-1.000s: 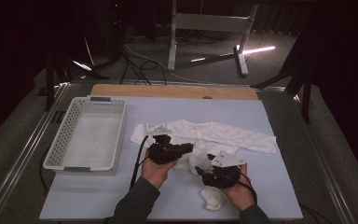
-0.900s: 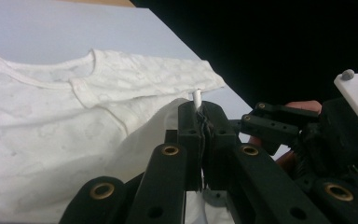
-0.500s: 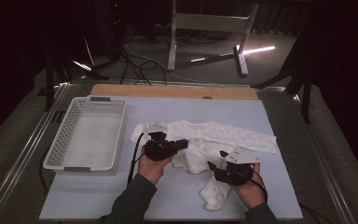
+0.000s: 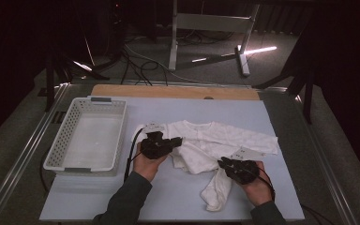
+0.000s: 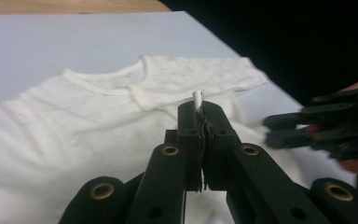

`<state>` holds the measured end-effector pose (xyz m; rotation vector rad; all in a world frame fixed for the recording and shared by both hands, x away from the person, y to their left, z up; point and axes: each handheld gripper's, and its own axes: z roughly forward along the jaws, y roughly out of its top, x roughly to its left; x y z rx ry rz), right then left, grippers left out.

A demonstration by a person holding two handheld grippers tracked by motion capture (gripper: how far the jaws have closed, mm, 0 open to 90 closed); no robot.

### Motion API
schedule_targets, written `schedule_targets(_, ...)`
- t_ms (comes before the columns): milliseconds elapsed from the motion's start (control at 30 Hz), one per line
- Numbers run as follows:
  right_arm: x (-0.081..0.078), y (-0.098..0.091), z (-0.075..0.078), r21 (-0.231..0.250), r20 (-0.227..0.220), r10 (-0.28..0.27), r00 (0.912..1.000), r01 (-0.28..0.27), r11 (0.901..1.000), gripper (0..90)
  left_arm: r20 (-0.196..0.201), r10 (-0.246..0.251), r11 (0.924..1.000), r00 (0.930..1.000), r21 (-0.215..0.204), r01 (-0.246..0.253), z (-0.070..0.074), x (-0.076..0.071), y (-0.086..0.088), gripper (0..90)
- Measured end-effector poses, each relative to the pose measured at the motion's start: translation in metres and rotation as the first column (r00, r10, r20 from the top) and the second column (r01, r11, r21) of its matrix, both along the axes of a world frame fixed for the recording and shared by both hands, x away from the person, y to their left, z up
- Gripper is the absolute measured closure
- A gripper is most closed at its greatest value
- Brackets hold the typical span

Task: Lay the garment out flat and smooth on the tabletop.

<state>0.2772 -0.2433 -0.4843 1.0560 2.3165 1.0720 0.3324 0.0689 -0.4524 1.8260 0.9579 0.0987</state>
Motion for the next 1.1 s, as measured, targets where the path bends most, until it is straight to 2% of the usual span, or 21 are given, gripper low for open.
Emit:
schedule_targets(67,0.000,-0.001,0.002,0.002,-0.002,-0.008,1.0000,0.008,1.0000,78.2,0.014,0.012,0.9994,0.9998,0.033,-0.012,-0.001,0.002,0.002,87.8)
schedule_targets(267,0.002,-0.001,0.002,-0.001,0.009,-0.030,0.9995,0.030,0.9996,78.3,0.036,0.039,0.9945,0.9986,0.096,-0.043,-0.007,0.010,0.002,87.5)
schedule_targets(367,0.004,0.001,0.002,-0.020,0.028,-0.060,0.9978,0.061,0.9979,78.2,0.042,0.061,0.9922,0.9973,0.106,-0.065,-0.011,0.015,0.000,84.8)
schedule_targets(433,0.005,0.001,0.002,-0.028,0.030,-0.079,0.9964,0.080,0.9964,77.8,0.036,0.085,0.9908,0.9958,0.103,-0.088,-0.015,0.019,-0.001,76.2)
schedule_targets(467,0.005,0.001,0.002,-0.028,0.030,-0.079,0.9964,0.080,0.9964,77.8,0.031,0.095,0.9897,0.9949,0.104,-0.098,-0.016,0.020,-0.001,76.2)
schedule_targets(500,0.006,-0.001,0.001,-0.024,0.026,-0.083,0.9962,0.084,0.9962,77.2,0.031,0.103,0.9888,0.9942,0.106,-0.105,-0.017,0.020,-0.002,62.8)
schedule_targets(533,0.006,-0.001,0.001,-0.025,0.025,-0.087,0.9959,0.087,0.9959,76.6,0.036,0.106,0.9882,0.9937,0.107,-0.109,-0.017,0.018,-0.002,58.7)
schedule_targets(567,0.006,-0.001,0.001,-0.025,0.025,-0.087,0.9959,0.087,0.9959,76.6,0.045,0.102,0.9883,0.9938,0.110,-0.106,-0.016,0.017,-0.001,58.7)
schedule_targets(600,0.006,-0.002,0.001,-0.023,0.025,-0.089,0.9957,0.090,0.9957,75.9,0.056,0.093,0.9901,0.9941,0.100,-0.098,-0.015,0.012,0.000,50.8)
schedule_targets(733,0.006,-0.002,0.001,-0.013,0.028,-0.088,0.9957,0.089,0.9960,75.8,0.075,0.066,0.9940,0.9950,0.083,-0.072,-0.014,0.002,0.003,45.0)
schedule_targets(833,0.005,-0.001,0.003,-0.012,0.031,-0.091,0.9954,0.091,0.9958,76.7,0.099,0.039,0.9951,0.9943,0.087,-0.048,-0.017,-0.008,0.003,40.5)
schedule_targets(867,0.005,-0.001,0.003,-0.009,0.039,-0.088,0.9954,0.089,0.9960,77.5,0.113,0.024,0.9942,0.9933,0.102,-0.035,-0.021,-0.014,0.003,38.5)
schedule_targets(1000,0.004,-0.001,0.004,-0.003,0.039,-0.088,0.9953,0.088,0.9961,78.3,0.106,-0.005,0.9936,0.9943,0.112,-0.007,-0.028,-0.021,0.001,36.8)
schedule_targets(1067,0.004,-0.001,0.004,0.001,0.043,-0.082,0.9957,0.082,0.9966,76.7,0.094,-0.040,0.9883,0.9948,0.150,0.026,-0.036,-0.027,-0.002,37.4)
schedule_targets(1100,0.004,-0.001,0.004,0.004,0.043,-0.082,0.9957,0.082,0.9967,75.8,0.094,-0.040,0.9883,0.9948,0.150,0.026,-0.036,-0.027,-0.002,38.3)
